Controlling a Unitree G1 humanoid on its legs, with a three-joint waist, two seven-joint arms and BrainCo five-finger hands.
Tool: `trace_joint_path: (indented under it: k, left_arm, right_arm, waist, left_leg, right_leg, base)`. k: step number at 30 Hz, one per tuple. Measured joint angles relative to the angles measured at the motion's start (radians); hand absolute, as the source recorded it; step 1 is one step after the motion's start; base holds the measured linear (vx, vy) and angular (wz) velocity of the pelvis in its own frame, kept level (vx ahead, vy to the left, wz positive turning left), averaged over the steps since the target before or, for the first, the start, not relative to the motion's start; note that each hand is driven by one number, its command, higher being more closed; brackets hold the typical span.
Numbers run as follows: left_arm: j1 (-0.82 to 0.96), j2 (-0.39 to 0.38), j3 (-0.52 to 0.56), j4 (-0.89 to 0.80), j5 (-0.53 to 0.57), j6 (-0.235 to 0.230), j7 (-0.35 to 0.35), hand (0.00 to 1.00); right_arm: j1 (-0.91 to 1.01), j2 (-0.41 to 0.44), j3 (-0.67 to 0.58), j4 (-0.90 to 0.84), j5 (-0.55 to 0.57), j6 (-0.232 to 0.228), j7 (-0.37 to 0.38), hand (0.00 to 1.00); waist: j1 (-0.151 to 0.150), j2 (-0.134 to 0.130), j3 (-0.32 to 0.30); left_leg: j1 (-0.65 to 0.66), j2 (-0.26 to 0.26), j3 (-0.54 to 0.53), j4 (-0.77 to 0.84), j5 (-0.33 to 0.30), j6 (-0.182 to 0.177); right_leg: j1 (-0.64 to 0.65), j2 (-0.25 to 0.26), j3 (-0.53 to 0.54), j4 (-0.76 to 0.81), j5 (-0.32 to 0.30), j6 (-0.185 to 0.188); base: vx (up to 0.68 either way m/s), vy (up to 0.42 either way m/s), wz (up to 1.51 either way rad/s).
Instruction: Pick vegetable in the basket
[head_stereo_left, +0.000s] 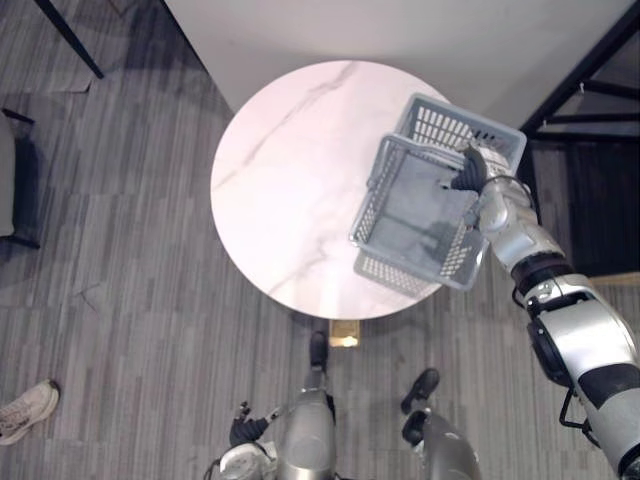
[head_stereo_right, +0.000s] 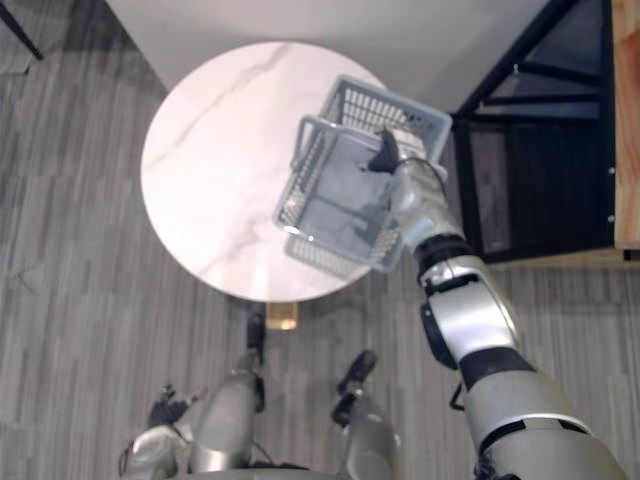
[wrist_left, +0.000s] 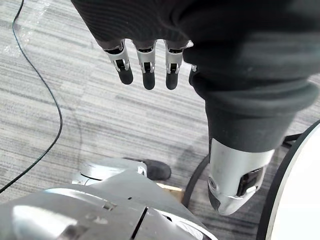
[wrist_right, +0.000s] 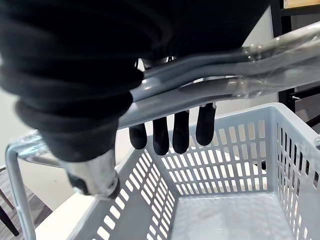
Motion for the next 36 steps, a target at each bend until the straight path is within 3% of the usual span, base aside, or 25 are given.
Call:
trace_joint_path:
  k: [13, 20, 27, 30, 36]
  left_arm:
    - [-0.004, 0.0, 0.0, 0.001, 0.045, 0.005, 0.007, 0.0]
    - [-0.001, 0.008, 0.022, 0.003, 0.114, 0.038, 0.004, 0.0]
    - [0.046, 0.029, 0.043, 0.008, 0.162, 0.054, -0.019, 0.0]
    - [0.069, 0.034, 0.043, 0.031, 0.184, 0.056, -0.037, 0.0]
    - [0.095, 0.037, 0.042, 0.043, 0.206, 0.065, -0.054, 0.0]
  right_arm:
    - [0.005, 0.007, 0.091, 0.008, -0.064, -0.012, 0.01, 1.0]
    - [0.133, -0.009, 0.35, -0.266, -0.068, -0.072, 0.109, 1.0]
    - [0.288, -0.077, 0.477, -0.522, -0.052, -0.165, 0.203, 1.0]
    - [0.326, -0.119, 0.499, -0.594, -0.02, -0.189, 0.219, 1.0]
    - [0.43, -0.211, 0.5, -0.705, 0.018, -0.202, 0.245, 1.0]
  waist:
    - [0.004, -0.001, 0.0]
    - [-0.03, -0.011, -0.008]
    - [-0.062, -0.055, -0.095]
    - [-0.087, -0.057, -0.157]
    - [-0.115, -0.053, -0.211]
  left_leg:
    - [0.018, -0.002, 0.001, 0.0, 0.001, 0.0]
    - [0.078, 0.004, 0.031, 0.0, -0.003, -0.006]
    - [0.119, 0.02, 0.069, 0.0, -0.009, -0.014]
    - [0.129, 0.026, 0.083, -0.001, -0.018, -0.022]
    - [0.162, 0.038, 0.113, -0.001, -0.027, -0.028]
  right_leg:
    - [0.005, -0.013, 0.007, 0.022, -0.012, 0.001]
    - [0.037, -0.005, 0.046, 0.018, -0.012, 0.001]
    - [0.078, 0.024, 0.078, -0.041, 0.015, 0.001]
    - [0.096, 0.039, 0.095, -0.087, 0.036, 0.003]
    - [0.125, 0.061, 0.125, -0.138, 0.065, 0.0]
  base:
    - [0.01, 0.001, -0.01]
    - [0.02, -0.006, -0.17]
    - [0.01, -0.007, -0.13]
    - [0.0, -0.005, -0.24]
    - [-0.01, -0.009, -0.18]
